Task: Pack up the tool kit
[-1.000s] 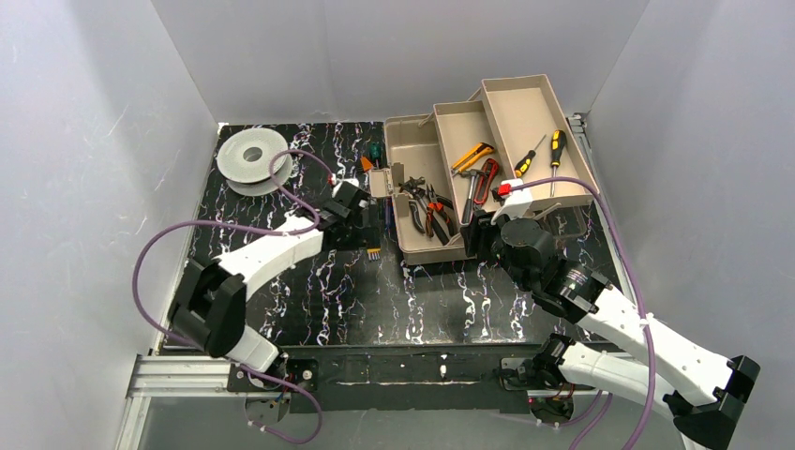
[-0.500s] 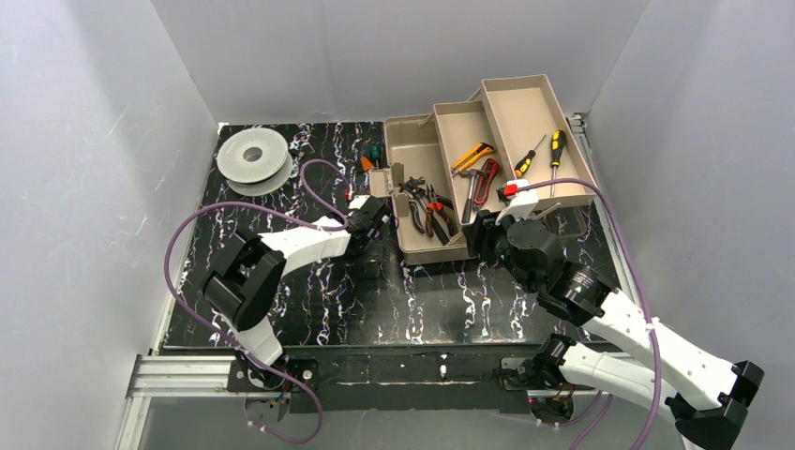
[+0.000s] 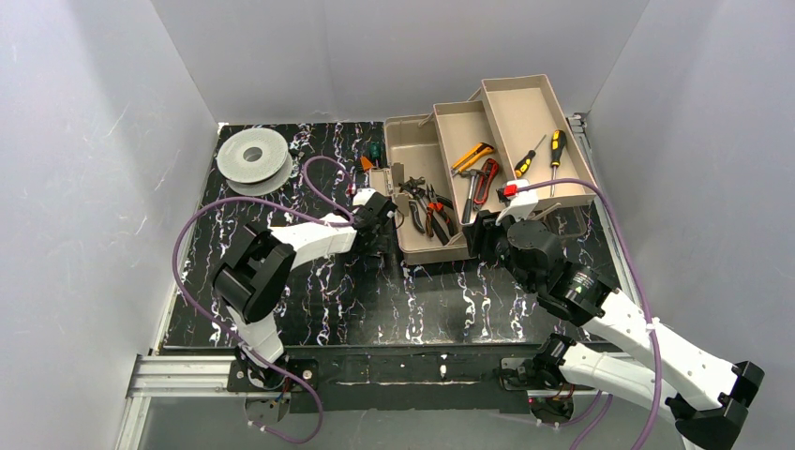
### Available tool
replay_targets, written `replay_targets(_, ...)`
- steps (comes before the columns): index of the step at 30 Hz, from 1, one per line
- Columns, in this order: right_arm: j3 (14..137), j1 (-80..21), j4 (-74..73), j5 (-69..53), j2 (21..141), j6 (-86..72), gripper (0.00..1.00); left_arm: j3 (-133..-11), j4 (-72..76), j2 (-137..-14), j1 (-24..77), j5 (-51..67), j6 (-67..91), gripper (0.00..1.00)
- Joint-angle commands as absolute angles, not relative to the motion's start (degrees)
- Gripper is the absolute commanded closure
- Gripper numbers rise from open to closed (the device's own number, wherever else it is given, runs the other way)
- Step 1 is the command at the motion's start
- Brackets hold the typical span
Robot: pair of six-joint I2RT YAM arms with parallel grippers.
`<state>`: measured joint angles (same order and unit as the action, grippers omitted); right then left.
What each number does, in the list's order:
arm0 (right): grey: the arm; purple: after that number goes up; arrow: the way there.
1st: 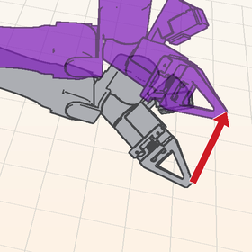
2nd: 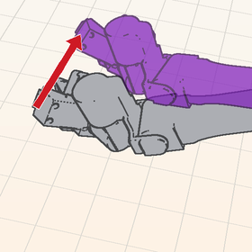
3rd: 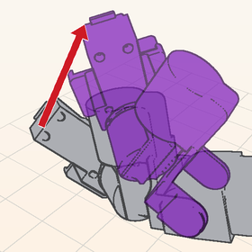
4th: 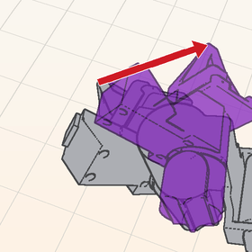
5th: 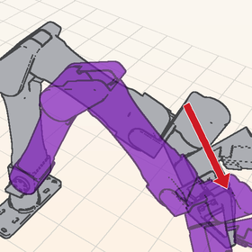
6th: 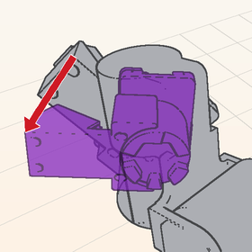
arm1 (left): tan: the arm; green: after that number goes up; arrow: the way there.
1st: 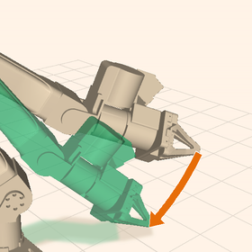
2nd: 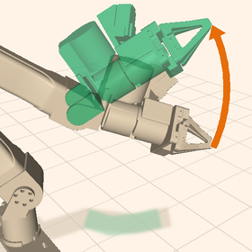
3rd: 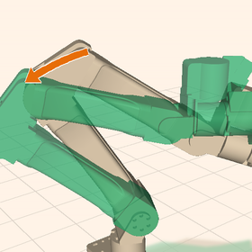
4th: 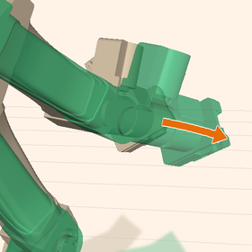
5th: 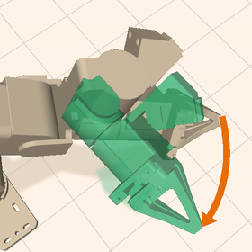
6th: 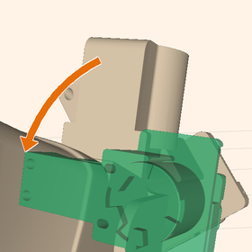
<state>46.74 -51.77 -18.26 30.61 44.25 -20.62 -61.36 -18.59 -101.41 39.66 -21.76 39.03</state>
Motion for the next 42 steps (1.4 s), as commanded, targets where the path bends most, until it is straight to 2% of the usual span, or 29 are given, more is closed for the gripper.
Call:
replay_targets(1, 49.4, -51.6, -17.3, 30.8, 44.4, -19.9, 0.46, -61.6, -19.4, -101.3, 39.6, -24.9, 39.9, 0.2)
replay_targets(18, 49.7, -51.6, -16.8, 29.6, 45.4, -20.3, 0.46, -52.7, -17.2, -91.8, 37.5, -24.8, 42.8, 0.5)
replay_targets(32, 49.9, -51.6, -17.1, 29.6, 45.3, -20.7, 0.46, -55.2, -19.3, -77.5, 37.5, -22.8, 37.3, 0.54)
replay_targets(38, 51.7, -51.3, -18.5, 31.4, 45.0, -18.0, 0.46, -58.6, -16.2, -74.6, 37.4, -16.0, 35.1, 0.54)
replay_targets(42, 56.4, -50.9, -24.5, 31.5, 47.7, -17.1, 0.46, -60.9, -11.5, -76.1, 37.5, -9.3, 34.5, 0.54)
